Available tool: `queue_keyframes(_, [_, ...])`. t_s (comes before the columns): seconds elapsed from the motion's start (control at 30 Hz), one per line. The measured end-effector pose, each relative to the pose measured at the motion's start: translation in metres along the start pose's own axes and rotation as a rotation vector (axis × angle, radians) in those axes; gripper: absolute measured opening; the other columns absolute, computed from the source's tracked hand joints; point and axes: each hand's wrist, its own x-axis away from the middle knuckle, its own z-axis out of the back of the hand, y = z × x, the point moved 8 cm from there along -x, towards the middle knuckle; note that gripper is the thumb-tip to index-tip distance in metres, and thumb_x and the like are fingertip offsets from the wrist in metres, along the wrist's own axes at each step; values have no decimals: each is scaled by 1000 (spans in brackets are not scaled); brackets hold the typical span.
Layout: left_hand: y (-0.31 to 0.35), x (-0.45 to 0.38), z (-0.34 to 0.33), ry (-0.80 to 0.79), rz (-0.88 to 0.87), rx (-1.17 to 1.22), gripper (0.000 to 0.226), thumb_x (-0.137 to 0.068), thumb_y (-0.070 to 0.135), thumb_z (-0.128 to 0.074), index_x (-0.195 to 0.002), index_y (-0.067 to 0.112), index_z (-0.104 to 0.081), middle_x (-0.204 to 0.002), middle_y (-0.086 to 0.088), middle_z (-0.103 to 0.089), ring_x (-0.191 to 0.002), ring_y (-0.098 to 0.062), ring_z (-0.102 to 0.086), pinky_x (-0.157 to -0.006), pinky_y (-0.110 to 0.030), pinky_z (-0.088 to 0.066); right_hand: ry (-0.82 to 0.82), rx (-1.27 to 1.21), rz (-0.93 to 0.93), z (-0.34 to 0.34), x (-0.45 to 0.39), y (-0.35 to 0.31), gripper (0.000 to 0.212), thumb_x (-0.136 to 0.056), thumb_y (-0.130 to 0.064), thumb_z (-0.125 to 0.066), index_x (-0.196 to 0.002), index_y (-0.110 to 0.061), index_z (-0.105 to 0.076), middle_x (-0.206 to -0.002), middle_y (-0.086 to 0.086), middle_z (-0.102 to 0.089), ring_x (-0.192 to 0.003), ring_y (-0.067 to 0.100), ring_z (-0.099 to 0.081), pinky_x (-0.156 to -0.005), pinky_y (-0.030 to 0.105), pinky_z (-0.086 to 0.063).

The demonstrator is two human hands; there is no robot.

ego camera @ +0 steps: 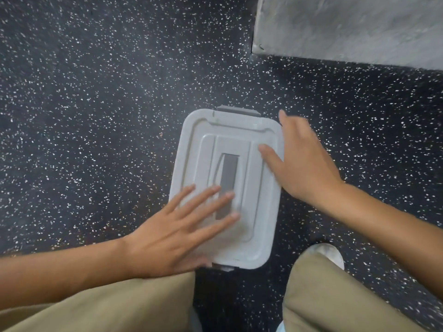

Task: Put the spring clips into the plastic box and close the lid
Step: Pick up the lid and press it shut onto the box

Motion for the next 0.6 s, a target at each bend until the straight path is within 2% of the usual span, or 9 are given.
queue_keyframes(0.07, [20, 2, -13, -70, -137, -54, 99, -86, 70, -57, -163, 24, -16, -172, -9, -8, -158, -30, -6, -124, -51, -8, 50, 8, 93, 2, -16, -13, 72, -100, -49, -43, -158, -13, -18, -155, 4, -31, -138, 25, -33, -105, 44, -39])
queue_keyframes(0.13, [30, 0, -22, -109, -176, -72, 107, -79, 66, -66, -163, 25, -15, -172, -7, -8, -158, -30, -6, -124, -49, -9, 49, 59, 153, -1, -33, -24, 69, -101, -50, -40, -156, -13, -24, -153, 6, -35, -137, 26, -35, -106, 45, -38])
queue_keyframes(0.23, [32, -1, -32, -142, -158, -115, 106, -77, 45, -71, -163, 24, -12, -171, -10, -9, -157, -34, -10, -122, -54, -13, -21, 151, 190, -10, -55, -36, 63, -101, -54, -36, -148, -12, -37, -143, 10, -49, -128, 31, -45, -99, 46, -41])
queue_keyframes(0.33, [28, 1, -36, -109, -185, -227, 96, -86, 17, -65, -164, 23, -10, -171, -11, -10, -156, -36, -13, -123, -57, -18, -119, 163, 192, -17, -69, -38, 61, -98, -61, -35, -138, -16, -44, -132, 9, -56, -114, 33, -56, -86, 44, -46])
queue_keyframes(0.43, [26, 0, -38, -75, -222, -269, 88, -91, 11, -58, -164, 24, -10, -171, -10, -10, -156, -34, -14, -121, -54, -23, -177, 71, 176, -19, -80, -27, 64, -90, -71, -40, -128, -20, -50, -118, 4, -63, -98, 26, -59, -77, 40, -47])
queue_keyframes(0.53, [26, 0, -42, -41, -256, -268, 76, -96, 6, -42, -163, 23, -12, -171, -10, -13, -156, -34, -15, -121, -54, -25, -208, -71, 122, -19, -86, -14, 63, -81, -78, -48, -106, -22, -58, -98, -1, -66, -86, 21, -62, -71, 38, -48])
queue_keyframes(0.6, [25, 0, -40, -35, -240, -224, 69, -100, 14, -40, -163, 23, -13, -171, -9, -13, -156, -34, -14, -121, -54, -24, -170, -88, 140, -16, -88, -15, 57, -79, -76, -54, -102, -25, -57, -94, -5, -65, -85, 20, -61, -68, 38, -47])
